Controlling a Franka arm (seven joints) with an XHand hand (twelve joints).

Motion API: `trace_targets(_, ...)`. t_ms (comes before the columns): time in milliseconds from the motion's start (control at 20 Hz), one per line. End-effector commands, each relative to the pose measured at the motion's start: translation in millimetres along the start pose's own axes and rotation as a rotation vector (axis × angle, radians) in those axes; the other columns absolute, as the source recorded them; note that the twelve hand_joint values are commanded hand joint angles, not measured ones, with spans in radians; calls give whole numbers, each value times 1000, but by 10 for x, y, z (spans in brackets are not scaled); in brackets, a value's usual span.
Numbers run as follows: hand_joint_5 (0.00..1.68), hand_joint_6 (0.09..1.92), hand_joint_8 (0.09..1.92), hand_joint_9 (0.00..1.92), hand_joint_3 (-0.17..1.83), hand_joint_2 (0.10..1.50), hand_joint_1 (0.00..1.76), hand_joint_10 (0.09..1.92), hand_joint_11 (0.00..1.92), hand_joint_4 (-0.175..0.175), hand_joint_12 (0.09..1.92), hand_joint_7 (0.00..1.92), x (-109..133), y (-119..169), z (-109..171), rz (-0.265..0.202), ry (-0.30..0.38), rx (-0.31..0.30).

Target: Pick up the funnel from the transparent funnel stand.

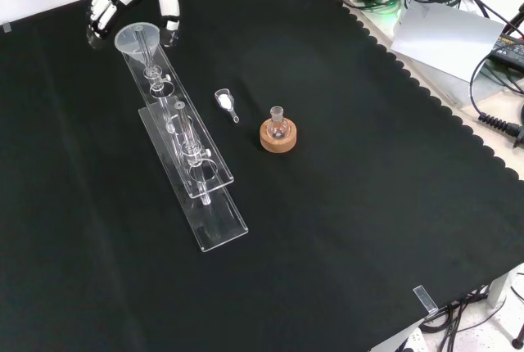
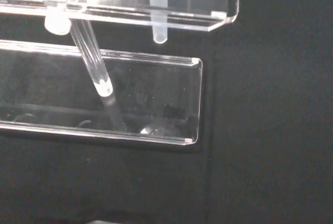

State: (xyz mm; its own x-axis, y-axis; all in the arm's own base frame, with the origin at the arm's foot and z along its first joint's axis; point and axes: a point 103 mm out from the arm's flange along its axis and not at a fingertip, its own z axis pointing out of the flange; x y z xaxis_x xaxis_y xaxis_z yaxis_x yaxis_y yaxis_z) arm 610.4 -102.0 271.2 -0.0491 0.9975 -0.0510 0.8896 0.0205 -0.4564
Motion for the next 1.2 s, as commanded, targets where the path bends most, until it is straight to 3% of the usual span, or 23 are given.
trace_targets(50,88,87,624,304,422,663,633,734,280,-17,1382,0,-31,16,9,-3,-30,45)
trace_targets(500,96,87,640,344,421,665,668,729,302,-19,1374,4,-32,53,-32,10,-37,68)
trace_targets(850,121,87,666,407,428,665,678,705,316,-22,1361,27,-3,43,-13,-13,-44,88)
trace_targets(1200,135,87,671,448,439,662,684,674,321,-23,1359,47,-10,-4,-43,-21,-48,62)
